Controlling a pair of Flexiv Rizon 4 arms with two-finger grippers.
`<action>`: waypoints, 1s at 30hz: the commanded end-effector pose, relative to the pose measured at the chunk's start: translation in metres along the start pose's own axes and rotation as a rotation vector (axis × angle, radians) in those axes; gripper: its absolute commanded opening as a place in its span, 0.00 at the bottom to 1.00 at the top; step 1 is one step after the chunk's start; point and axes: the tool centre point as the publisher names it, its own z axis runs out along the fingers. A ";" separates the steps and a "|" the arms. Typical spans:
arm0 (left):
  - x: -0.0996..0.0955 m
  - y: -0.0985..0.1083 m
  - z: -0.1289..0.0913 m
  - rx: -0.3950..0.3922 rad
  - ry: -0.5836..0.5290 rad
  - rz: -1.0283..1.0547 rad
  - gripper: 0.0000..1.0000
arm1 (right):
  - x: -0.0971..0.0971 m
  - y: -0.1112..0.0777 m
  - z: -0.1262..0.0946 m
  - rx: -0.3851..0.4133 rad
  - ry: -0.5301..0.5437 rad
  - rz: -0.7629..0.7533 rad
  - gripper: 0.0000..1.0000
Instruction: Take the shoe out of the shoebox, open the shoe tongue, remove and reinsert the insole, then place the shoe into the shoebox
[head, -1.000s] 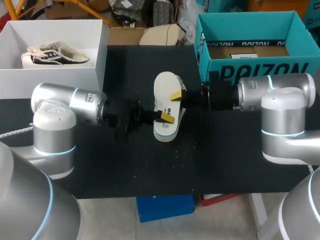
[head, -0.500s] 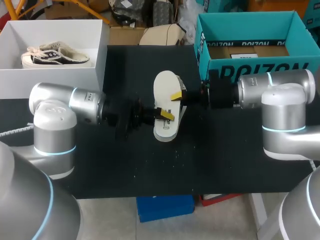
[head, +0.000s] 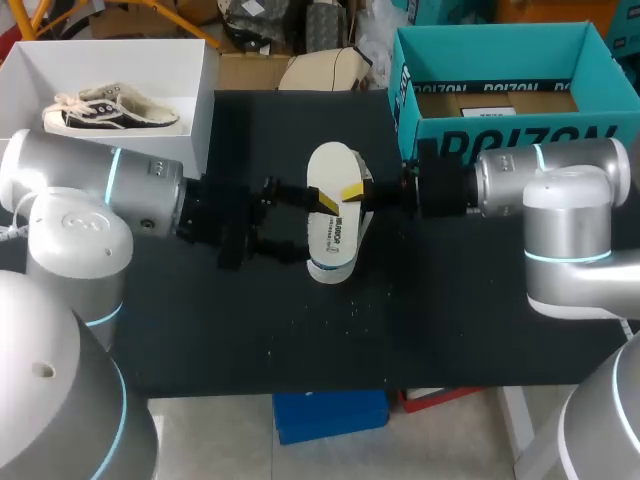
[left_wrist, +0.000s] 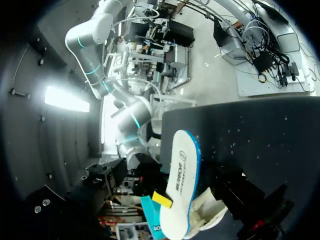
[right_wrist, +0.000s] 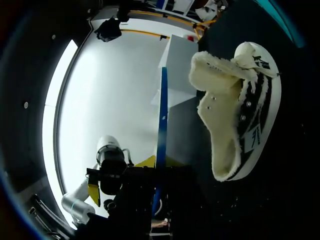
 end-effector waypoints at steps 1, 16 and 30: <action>-0.018 -0.028 -0.025 -0.140 0.869 -0.101 1.00 | 0.000 0.000 0.001 0.000 0.000 0.000 0.00; -0.042 -0.021 -0.010 -0.177 1.268 -0.060 1.00 | 0.000 0.000 0.001 0.000 0.000 0.000 0.00; -0.042 -0.012 -0.006 -0.223 1.323 0.022 1.00 | 0.000 0.000 0.001 0.000 0.000 0.000 0.00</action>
